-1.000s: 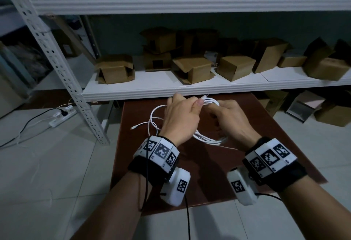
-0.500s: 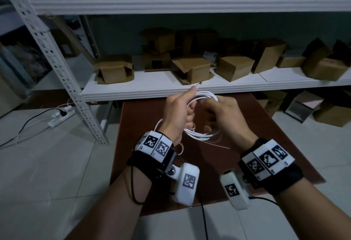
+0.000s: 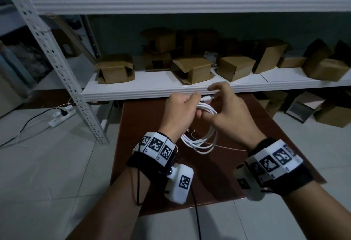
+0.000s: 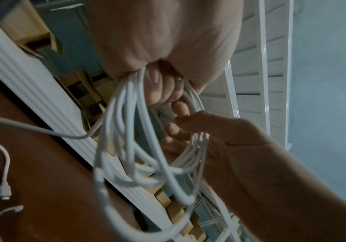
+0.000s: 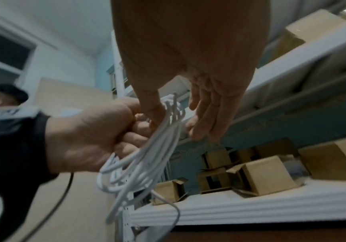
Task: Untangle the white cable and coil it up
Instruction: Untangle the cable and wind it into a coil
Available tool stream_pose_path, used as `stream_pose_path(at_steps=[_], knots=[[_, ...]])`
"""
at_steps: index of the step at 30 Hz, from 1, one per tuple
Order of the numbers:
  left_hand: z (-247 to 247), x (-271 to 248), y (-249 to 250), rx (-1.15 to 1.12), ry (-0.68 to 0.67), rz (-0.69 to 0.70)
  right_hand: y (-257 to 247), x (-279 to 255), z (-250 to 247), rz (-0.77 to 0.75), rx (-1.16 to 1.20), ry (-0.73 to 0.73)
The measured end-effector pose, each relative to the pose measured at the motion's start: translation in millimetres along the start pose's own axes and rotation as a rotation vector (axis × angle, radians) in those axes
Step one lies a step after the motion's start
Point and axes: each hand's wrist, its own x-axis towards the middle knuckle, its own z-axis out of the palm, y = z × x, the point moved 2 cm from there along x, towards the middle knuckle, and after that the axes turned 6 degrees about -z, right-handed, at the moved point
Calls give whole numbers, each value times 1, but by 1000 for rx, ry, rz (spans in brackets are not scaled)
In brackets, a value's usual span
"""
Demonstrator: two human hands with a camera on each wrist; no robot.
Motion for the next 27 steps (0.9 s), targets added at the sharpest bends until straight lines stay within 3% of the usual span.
stream_pose_path(at_steps=[3,7,15,20,23,27], knots=[[4,2,-4,123,-26,86,-4,0,3,-207,-213,-83],[3,4,-6,156,-14,80,-1,-3,7,-179,-283,-198],[0,8,-5,89,-28,32,-3,5,-6,-95,220,-162],[-5,8,-5,105,-22,-3,7,5,-6,14,162,-60],[-20,14,-9,104,27,-32,10,8,-19,156,326,-17],[-30,15,-10,123,-18,-13,11,9,-30,85,317,-38]])
